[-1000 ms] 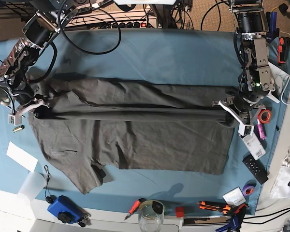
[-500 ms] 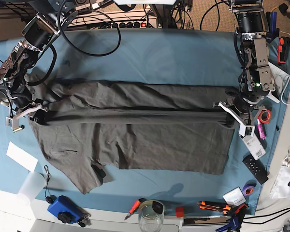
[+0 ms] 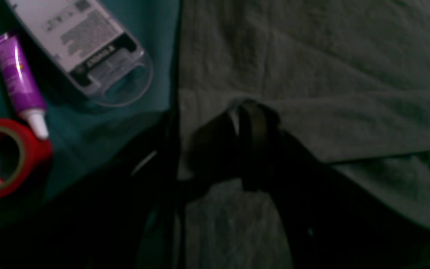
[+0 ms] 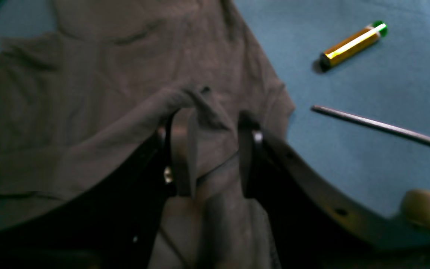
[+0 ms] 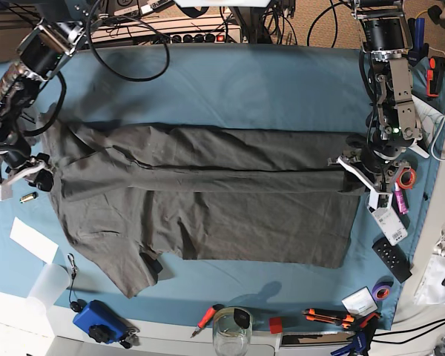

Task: Fold the T-shirt properly
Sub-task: 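Lower the folded collar edge onto the shirt body with both grippers, then release the fold and move both grippers back to the shirt's shoulder edge, then grasp the folded edge with both grippers and pull it back toward the robot, then release the shirt and move the right gripper down to the hem corner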

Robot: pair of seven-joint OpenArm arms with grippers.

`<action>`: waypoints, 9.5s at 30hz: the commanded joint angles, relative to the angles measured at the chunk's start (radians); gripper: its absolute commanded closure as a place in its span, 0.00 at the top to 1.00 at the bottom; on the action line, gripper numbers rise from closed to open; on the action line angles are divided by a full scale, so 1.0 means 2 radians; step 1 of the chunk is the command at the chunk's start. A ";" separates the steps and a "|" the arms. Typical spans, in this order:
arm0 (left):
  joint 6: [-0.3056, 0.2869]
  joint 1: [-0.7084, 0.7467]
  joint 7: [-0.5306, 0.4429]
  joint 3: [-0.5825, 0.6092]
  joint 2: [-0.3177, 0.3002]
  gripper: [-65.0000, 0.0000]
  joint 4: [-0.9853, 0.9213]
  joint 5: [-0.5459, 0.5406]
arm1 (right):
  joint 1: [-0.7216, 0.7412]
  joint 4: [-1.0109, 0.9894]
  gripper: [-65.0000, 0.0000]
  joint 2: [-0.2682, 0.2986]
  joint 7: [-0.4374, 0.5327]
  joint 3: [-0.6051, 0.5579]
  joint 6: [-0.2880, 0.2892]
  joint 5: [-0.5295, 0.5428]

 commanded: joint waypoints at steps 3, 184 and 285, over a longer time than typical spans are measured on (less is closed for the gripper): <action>-0.001 -0.010 -0.006 -0.003 -0.006 0.38 0.036 0.001 | 0.010 0.009 0.29 0.024 -0.002 0.002 0.002 0.058; -0.092 0.186 0.244 -0.161 -0.068 0.00 0.136 -0.242 | -0.164 0.022 0.00 0.007 -0.145 0.159 -0.006 0.115; -0.079 0.200 0.095 -0.176 -0.052 0.33 0.243 -0.174 | 0.268 -0.266 0.43 0.050 0.165 -0.327 -0.044 -0.125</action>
